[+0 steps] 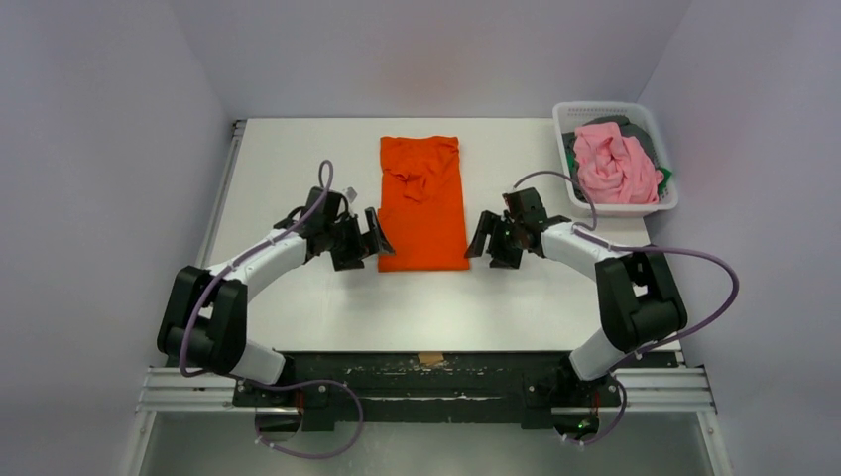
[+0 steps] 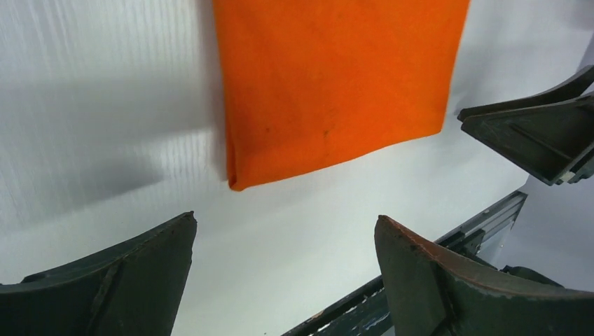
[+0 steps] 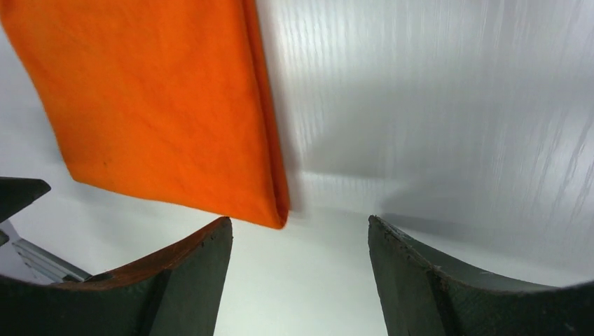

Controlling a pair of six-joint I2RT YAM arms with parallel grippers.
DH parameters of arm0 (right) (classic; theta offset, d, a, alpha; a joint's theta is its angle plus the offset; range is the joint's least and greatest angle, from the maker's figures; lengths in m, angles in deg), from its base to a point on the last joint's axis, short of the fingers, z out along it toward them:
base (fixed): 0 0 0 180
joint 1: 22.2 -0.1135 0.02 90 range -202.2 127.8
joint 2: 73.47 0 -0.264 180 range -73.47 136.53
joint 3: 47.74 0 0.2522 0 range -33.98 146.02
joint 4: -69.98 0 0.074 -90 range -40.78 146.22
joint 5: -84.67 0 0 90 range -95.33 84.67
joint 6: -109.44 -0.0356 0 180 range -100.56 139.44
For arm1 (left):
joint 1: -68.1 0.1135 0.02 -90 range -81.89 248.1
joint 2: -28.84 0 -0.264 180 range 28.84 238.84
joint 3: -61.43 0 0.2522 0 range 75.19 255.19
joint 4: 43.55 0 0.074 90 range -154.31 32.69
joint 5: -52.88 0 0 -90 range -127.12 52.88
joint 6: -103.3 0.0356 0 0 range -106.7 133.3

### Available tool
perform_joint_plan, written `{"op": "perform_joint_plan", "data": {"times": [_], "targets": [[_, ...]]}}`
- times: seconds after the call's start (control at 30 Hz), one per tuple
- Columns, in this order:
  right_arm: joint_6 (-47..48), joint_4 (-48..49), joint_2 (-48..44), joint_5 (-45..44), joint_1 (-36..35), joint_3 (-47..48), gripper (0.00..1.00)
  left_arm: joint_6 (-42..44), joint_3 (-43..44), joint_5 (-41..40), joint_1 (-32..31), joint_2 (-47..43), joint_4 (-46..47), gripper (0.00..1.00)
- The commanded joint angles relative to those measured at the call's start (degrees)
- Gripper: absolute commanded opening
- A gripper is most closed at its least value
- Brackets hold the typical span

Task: Fold and stack the t-shirts
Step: Grab one side of the 2/3 rectangular tshirt with both arms

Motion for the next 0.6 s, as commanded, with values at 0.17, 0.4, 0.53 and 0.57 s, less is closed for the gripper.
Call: {"op": "perform_joint_plan", "data": {"times": [0.17, 0.4, 0.53, 0.57], "targets": [[-2.2, 4.0, -1.4, 1.5, -2.1, -4.7, 0.59, -2.3, -4.5, -2.0, -1.1, 3.2, 5.5, 0.73], [-2.8, 5.8, 2.2, 2.1, -3.5, -3.7, 0.41, -3.4, -3.7, 0.0, -1.5, 9.5, 8.7, 0.46], [-2.1, 4.6, 4.0, 2.6, -4.4, -3.3, 0.24, -4.0, -3.9, -0.9, -2.3, 11.3, 8.9, 0.35], [-2.2, 4.7, 4.2, 2.6, -4.5, -3.6, 0.23, -4.0, -3.8, -1.1, -2.4, 11.6, 8.8, 0.33]]}}
